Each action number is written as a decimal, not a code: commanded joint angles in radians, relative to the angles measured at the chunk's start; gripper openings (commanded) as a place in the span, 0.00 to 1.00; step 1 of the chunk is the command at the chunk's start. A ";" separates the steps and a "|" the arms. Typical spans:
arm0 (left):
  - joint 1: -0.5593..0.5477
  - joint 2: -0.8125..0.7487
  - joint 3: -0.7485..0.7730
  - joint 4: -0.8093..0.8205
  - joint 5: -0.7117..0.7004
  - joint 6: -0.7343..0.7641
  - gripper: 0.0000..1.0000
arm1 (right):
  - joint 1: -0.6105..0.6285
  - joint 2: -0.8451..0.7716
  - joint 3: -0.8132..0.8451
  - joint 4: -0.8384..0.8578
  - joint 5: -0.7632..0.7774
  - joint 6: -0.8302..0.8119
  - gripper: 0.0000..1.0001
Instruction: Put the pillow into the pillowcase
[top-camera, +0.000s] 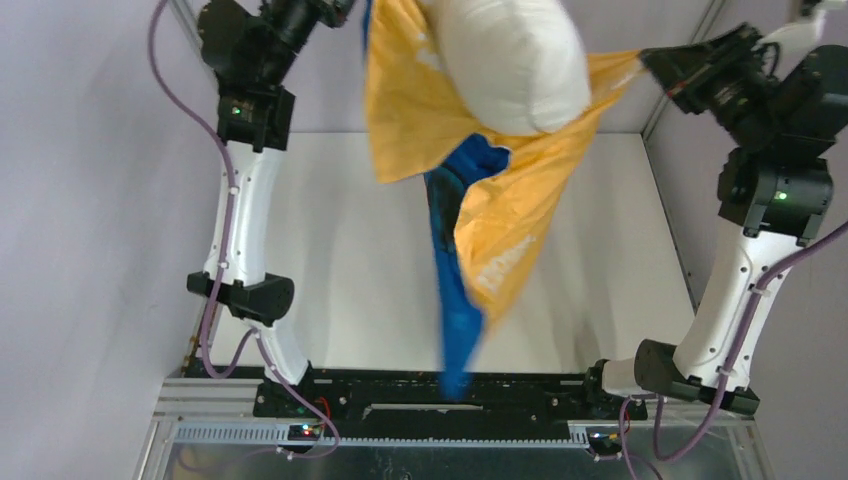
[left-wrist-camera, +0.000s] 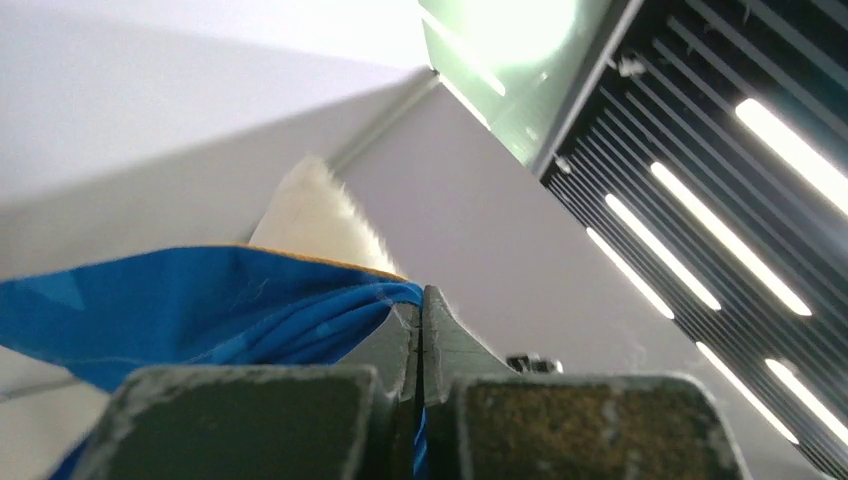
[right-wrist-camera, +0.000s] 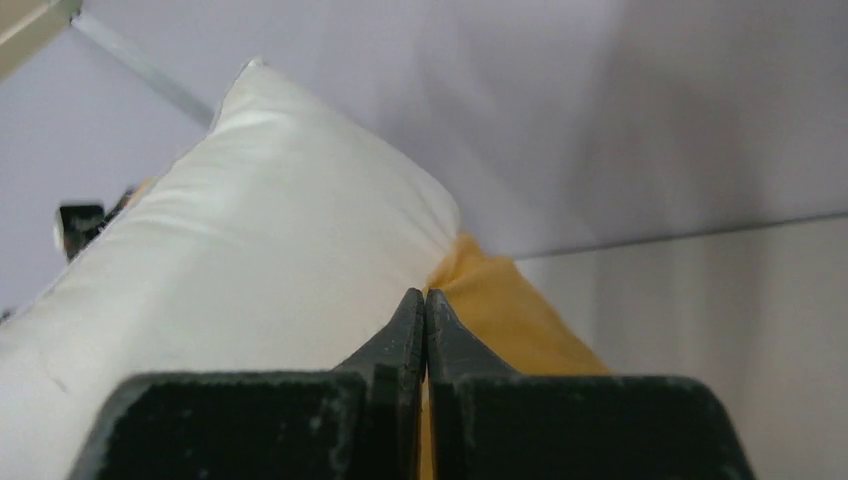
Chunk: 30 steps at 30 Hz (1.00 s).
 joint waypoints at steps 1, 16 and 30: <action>-0.196 -0.023 0.081 0.031 0.024 0.115 0.00 | -0.238 0.060 0.126 0.189 -0.091 0.155 0.00; -0.172 -0.068 -0.093 0.189 -0.002 0.115 0.00 | -0.184 0.088 0.227 0.334 -0.180 0.283 0.00; -0.177 -0.037 0.034 0.014 0.112 0.140 0.00 | -0.137 0.085 0.163 0.281 -0.105 0.197 0.00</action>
